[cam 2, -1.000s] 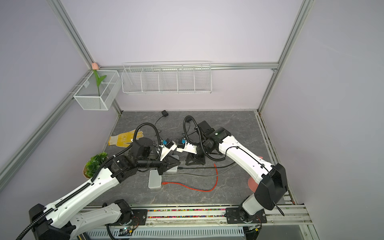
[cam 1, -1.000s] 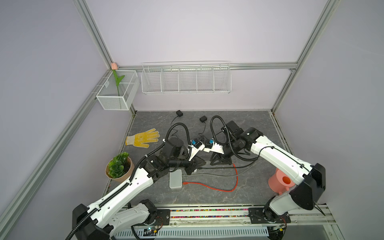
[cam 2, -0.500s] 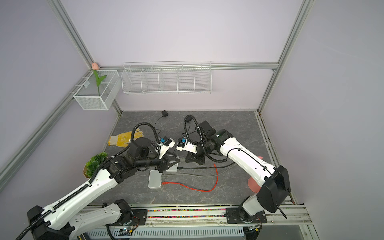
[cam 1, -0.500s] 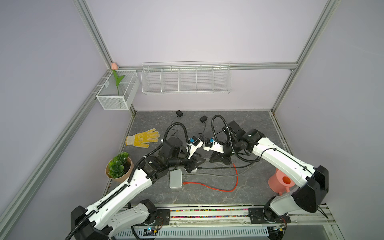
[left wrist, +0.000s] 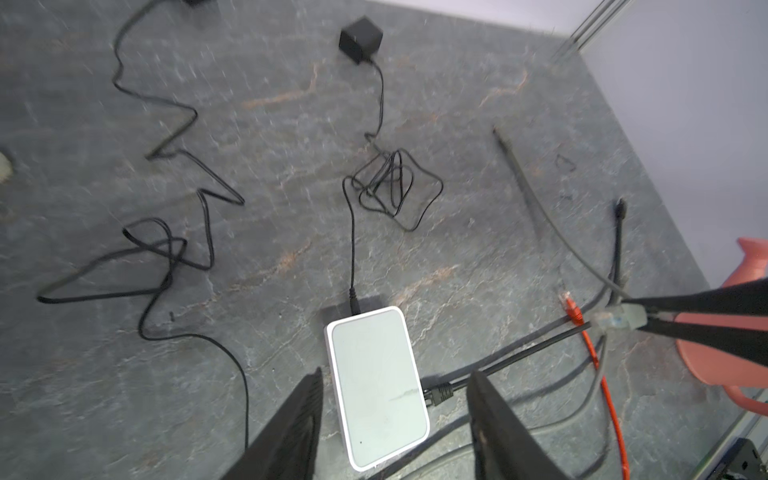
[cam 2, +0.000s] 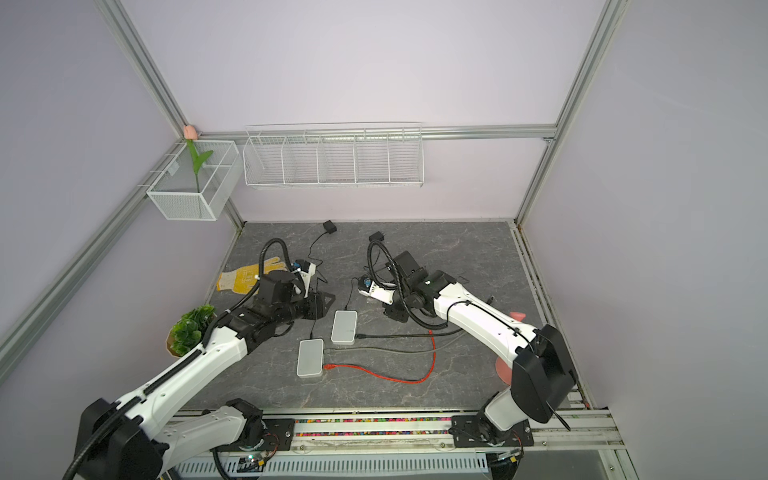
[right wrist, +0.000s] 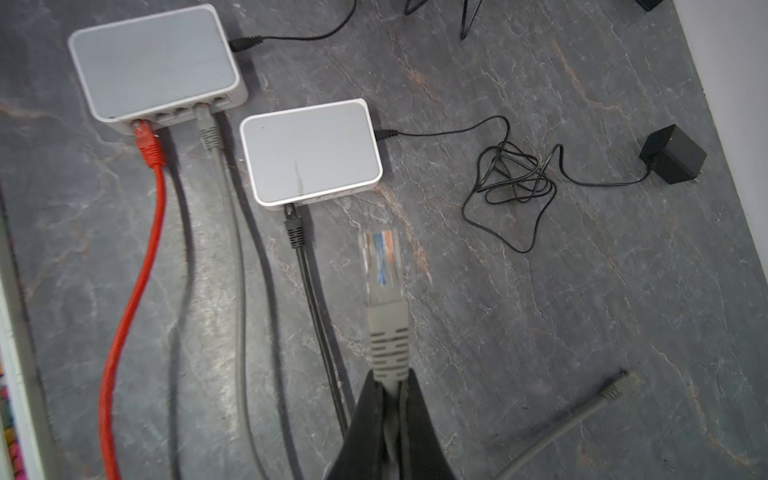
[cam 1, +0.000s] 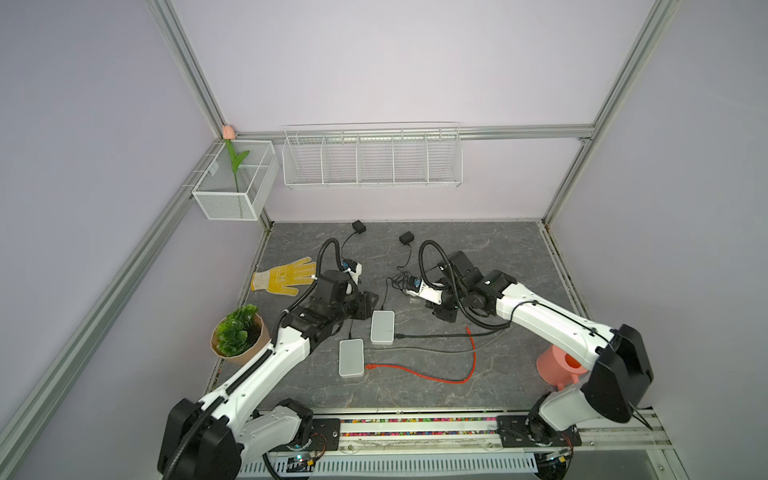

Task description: Insert the plug into the switch port

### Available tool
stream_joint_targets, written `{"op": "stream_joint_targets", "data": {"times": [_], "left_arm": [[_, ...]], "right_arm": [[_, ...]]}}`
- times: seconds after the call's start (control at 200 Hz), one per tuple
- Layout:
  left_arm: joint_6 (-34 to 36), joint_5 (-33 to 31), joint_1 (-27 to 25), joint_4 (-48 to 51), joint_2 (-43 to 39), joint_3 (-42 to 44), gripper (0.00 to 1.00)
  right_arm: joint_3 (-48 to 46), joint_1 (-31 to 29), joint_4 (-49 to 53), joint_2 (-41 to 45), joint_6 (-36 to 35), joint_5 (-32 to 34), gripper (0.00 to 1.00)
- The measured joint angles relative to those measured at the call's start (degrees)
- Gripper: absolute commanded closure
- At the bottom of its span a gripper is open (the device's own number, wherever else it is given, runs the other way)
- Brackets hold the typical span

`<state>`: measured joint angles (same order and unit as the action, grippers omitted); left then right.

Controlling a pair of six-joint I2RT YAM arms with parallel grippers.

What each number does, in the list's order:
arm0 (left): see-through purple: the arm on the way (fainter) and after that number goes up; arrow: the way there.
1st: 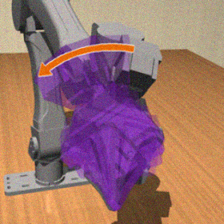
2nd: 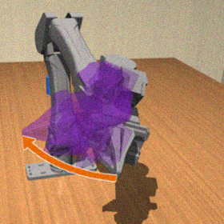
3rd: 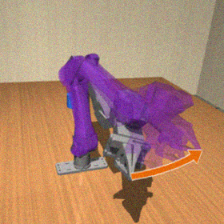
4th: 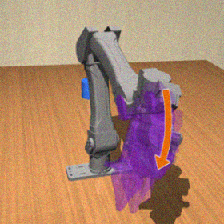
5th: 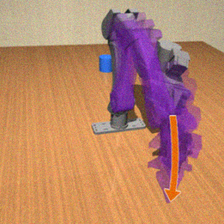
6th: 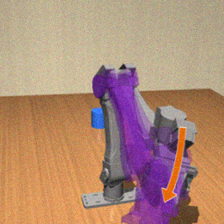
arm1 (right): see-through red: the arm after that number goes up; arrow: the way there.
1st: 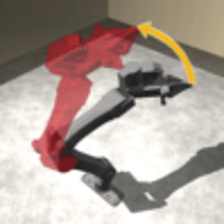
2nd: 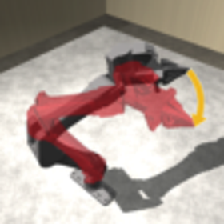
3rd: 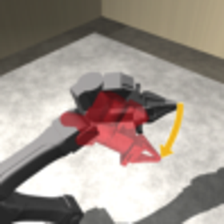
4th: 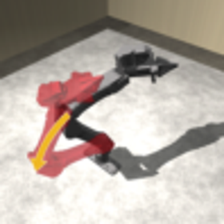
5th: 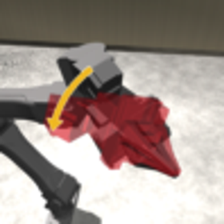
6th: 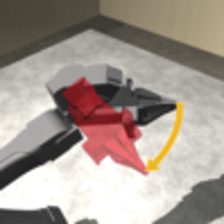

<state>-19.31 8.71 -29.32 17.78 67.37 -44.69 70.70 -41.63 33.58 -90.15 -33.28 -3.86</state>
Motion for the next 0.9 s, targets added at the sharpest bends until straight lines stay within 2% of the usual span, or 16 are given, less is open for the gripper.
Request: {"op": "stream_joint_targets", "data": {"times": [0.23,0.425,0.9], "left_arm": [[-2.4,1.0,0.8,-2.7,10.6,0.0,0.44],[-3.7,2.3,1.6,-5.2,17.9,0.0,0.44],[-4.3,4.5,1.6,-8.7,23.5,0.1,0.47]], "right_arm": [[0.0,-0.9,-3.5,-11.0,-1.0,2.3,0.93],[0.0,-1.8,-5.1,-14.5,-1.3,1.6,0.93],[0.0,-3.8,-8.1,-18.9,-1.5,-0.9,0.93]]}}
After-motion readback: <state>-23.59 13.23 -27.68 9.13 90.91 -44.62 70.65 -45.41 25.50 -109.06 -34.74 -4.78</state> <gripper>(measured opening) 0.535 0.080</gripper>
